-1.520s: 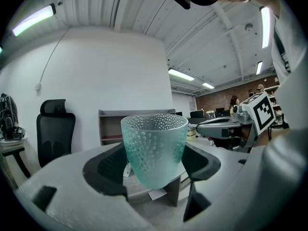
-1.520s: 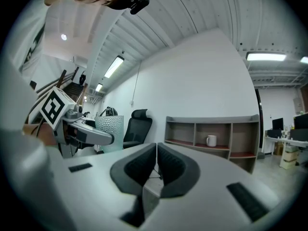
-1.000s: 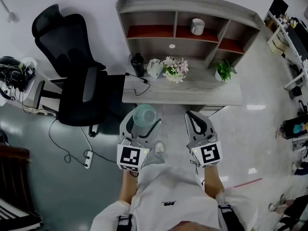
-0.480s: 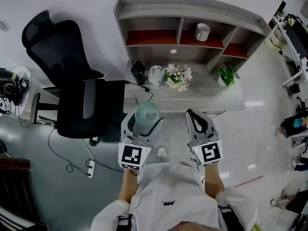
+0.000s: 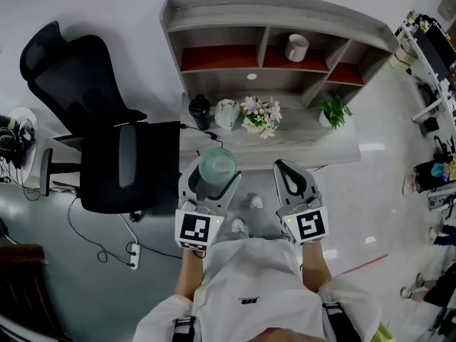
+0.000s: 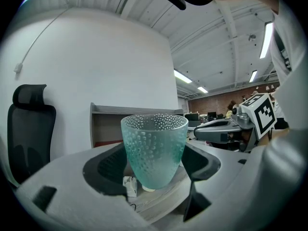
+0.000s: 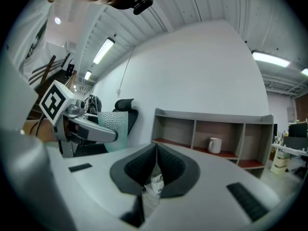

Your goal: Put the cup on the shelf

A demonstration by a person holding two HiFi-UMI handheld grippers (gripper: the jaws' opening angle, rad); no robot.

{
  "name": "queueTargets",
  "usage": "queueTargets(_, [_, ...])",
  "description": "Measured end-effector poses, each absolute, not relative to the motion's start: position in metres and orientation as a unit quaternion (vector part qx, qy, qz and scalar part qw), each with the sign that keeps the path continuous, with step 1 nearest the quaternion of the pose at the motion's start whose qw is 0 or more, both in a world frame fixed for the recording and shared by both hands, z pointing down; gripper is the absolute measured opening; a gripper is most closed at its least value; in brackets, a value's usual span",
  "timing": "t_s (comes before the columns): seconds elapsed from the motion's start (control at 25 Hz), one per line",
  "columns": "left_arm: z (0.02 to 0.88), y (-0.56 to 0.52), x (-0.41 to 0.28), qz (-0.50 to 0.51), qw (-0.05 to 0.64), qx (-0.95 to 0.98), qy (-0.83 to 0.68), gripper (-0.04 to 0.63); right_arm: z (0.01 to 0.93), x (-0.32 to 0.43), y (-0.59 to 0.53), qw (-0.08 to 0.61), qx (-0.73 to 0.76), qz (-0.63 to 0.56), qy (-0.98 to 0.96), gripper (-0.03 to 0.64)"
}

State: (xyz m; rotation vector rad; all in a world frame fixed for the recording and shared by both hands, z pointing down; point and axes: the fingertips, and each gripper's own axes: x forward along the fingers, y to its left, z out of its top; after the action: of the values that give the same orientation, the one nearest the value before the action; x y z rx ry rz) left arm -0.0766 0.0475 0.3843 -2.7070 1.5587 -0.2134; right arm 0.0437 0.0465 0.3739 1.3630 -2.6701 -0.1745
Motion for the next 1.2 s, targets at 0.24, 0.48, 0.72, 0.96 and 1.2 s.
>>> queueTargets(0.24, [0.385,0.027,-0.076,-0.068,0.002,-0.864,0.499,0.347,0.374,0.042,0.028,0.073,0.450,-0.060,-0.888,0.031])
queueTargets(0.48, [0.387,0.000,-0.074,-0.071,0.005,-0.860,0.506,0.347,0.374,0.039,0.000,0.067,0.438,-0.059,-0.895,0.031])
queueTargets(0.72, [0.388,-0.031,-0.079,-0.074,0.005,-0.853,0.517,0.347,0.379,0.033,-0.033,0.064,0.426,-0.054,-0.901,0.032])
queueTargets(0.96, [0.387,-0.068,-0.080,-0.073,-0.007,-0.849,0.524,0.347,0.380,0.024,-0.071,0.064,0.413,-0.050,-0.907,0.031])
queueTargets(1.2, [0.395,-0.106,-0.079,-0.083,0.001,-0.847,0.525,0.347,0.387,0.020,-0.109,0.069,0.402,-0.043,-0.912,0.032])
